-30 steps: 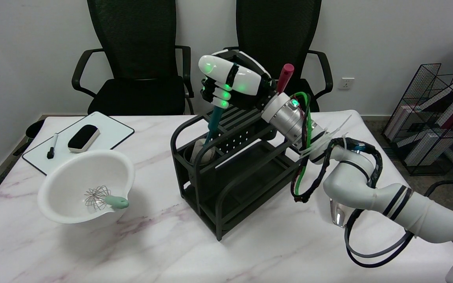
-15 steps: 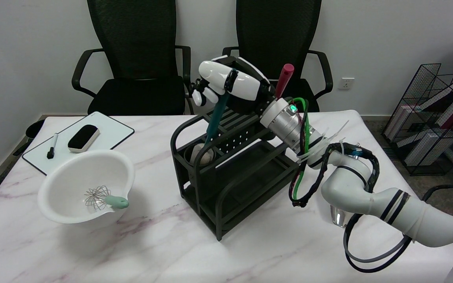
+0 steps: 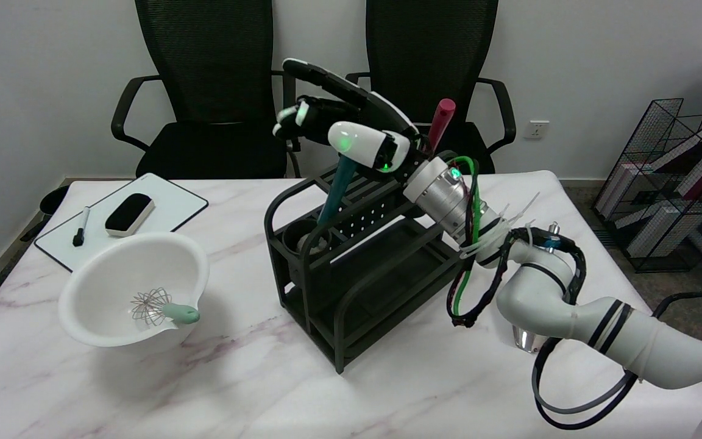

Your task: Place the blue sponge bottle brush into the kitchen storage rack.

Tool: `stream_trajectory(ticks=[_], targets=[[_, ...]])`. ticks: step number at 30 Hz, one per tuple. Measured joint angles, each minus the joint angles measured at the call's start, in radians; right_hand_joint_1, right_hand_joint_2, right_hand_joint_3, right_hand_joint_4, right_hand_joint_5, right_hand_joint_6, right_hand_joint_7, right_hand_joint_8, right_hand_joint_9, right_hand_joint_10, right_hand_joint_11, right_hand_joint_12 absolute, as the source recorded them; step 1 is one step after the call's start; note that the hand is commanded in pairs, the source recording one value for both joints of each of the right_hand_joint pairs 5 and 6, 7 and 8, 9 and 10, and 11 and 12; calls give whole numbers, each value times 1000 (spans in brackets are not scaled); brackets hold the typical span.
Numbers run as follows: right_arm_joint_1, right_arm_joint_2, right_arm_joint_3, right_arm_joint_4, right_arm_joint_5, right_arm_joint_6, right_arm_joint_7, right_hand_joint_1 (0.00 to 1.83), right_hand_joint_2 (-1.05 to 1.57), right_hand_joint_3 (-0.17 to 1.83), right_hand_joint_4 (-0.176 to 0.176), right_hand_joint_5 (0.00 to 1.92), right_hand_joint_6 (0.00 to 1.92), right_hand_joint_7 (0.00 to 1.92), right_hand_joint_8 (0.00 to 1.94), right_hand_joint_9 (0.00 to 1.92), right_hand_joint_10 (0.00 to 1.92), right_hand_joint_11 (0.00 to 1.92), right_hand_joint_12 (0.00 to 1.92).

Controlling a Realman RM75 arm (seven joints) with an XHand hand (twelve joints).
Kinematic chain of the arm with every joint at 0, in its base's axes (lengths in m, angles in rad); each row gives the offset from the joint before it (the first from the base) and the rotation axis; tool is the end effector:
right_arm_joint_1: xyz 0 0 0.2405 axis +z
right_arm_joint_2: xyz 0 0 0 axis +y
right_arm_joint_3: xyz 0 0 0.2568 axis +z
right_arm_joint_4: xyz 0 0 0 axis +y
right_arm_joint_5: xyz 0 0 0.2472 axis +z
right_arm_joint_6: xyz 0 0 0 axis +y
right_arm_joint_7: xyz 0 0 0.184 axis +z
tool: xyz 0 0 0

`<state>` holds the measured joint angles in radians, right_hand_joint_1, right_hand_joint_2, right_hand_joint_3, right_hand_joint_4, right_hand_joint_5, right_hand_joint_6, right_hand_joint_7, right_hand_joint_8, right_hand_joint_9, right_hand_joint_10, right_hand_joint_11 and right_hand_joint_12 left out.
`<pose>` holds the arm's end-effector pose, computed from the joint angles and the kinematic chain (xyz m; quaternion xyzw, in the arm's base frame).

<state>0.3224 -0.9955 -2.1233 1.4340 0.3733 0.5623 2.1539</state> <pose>-0.1549 -0.4409 0.2052 0.5968 -0.6134 0.4968 0.1441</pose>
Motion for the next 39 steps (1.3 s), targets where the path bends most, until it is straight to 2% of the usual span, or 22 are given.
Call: stream_trajectory(ticks=[7,14,16,21,25,27,31,39], targets=[[-9,-2,10,-5,-1,44,-1,1243,108,1176,0,416,416,918,918,690,690,760,760],[-51,-5,71,-11,-15,107,-4,1185,151,1098,0,805,805,996,996,750,750,802,802],[-73,-6,97,-12,-19,127,-6,1184,190,1077,0,905,905,1105,1105,830,830,817,817],[-144,-14,187,-20,-27,184,-17,1184,255,1051,0,969,969,1239,1239,971,971,836,836],[-201,-23,259,-34,-31,247,-28,1117,419,974,0,1028,1028,1396,1396,1199,1199,860,860],[-230,-27,297,-47,-31,287,-35,1061,572,916,0,1129,1129,1516,1516,1382,1382,987,987],[-279,-35,355,-77,-22,367,-45,1035,707,845,0,1204,1204,1569,1569,1483,1483,1249,1249],[-388,-49,441,-146,53,543,-106,1030,774,813,0,1227,1227,1572,1572,1529,1529,1351,1351]])
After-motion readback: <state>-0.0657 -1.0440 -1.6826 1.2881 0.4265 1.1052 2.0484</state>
